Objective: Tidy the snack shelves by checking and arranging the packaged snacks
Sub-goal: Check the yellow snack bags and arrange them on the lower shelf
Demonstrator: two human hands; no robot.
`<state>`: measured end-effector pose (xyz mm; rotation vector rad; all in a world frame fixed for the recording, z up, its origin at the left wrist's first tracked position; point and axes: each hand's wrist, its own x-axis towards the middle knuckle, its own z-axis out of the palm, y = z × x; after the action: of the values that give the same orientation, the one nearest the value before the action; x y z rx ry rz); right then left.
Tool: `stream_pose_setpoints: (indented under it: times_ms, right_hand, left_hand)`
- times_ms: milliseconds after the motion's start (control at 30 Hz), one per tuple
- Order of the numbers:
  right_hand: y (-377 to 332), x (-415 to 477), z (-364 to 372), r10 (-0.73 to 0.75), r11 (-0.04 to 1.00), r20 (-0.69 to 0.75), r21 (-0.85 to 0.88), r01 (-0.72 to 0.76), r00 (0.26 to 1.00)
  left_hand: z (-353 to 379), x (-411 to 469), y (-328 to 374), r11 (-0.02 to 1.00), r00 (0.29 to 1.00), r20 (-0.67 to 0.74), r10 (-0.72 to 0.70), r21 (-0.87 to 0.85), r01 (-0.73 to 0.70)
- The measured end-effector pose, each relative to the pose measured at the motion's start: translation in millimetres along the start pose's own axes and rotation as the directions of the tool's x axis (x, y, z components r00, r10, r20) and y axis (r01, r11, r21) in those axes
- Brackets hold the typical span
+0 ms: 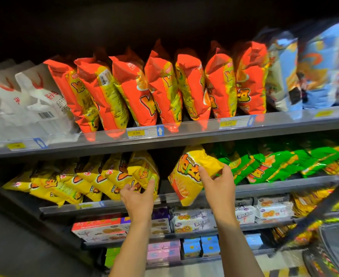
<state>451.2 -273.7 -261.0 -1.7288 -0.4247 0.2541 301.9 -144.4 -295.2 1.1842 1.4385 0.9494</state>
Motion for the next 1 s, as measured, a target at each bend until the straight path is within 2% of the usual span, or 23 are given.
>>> stream_pose_setpoints:
  times_ms: [133,267,367,467,567,700,767,833,900,1000]
  right_hand:
    - [-3.8,-16.2,-40.3,-0.025,0.994,0.137,0.11,0.01,0.99]
    - [-5.8,-31.1,-76.7,-0.025,0.98,0.287,0.197,-0.034,0.958]
    - [-10.1,-44.8,-101.9,-0.035,0.968,0.383,0.243,-0.063,0.923]
    - [-12.8,-58.0,-123.5,-0.061,0.952,0.428,0.298,-0.077,0.902]
    - [-11.6,-69.5,-137.5,-0.084,0.942,0.438,0.327,-0.071,0.895]
    - [-12.2,-86.6,-141.8,-0.061,0.934,0.453,0.34,-0.109,0.889]
    - [-15.7,-97.2,-142.3,-0.026,0.945,0.499,0.294,-0.141,0.866]
    - [-17.8,-107.0,-140.4,-0.022,0.971,0.529,0.215,-0.109,0.848]
    - [-22.0,-114.4,-138.9,-0.032,0.983,0.512,0.17,-0.065,0.858]
    - [-25.9,-115.8,-139.0,-0.016,0.979,0.432,0.192,-0.075,0.902]
  left_hand:
    - [-11.7,-42.5,20.5,0.994,0.987,0.11,0.114,-0.017,-0.112]
    - [-24.0,-96.9,39.8,0.964,0.901,0.364,0.236,0.027,-0.264]
    - [-30.7,-133.8,44.4,0.96,0.839,0.502,0.212,0.053,-0.274]
    - [-39.1,-163.5,40.7,0.975,0.784,0.605,0.138,0.058,-0.216]
    - [-43.9,-187.4,35.3,0.984,0.782,0.614,0.107,0.047,-0.172]
    - [-46.1,-211.1,32.2,0.986,0.843,0.518,0.147,-0.008,-0.167]
    - [-45.6,-222.0,35.7,0.986,0.864,0.477,0.162,-0.036,-0.165]
    - [-43.4,-232.3,40.9,0.985,0.877,0.451,0.167,-0.044,-0.165]
    - [-41.2,-242.0,47.9,0.983,0.882,0.436,0.181,-0.048,-0.178]
    - [-42.7,-250.4,56.1,0.982,0.87,0.458,0.182,-0.048,-0.18]
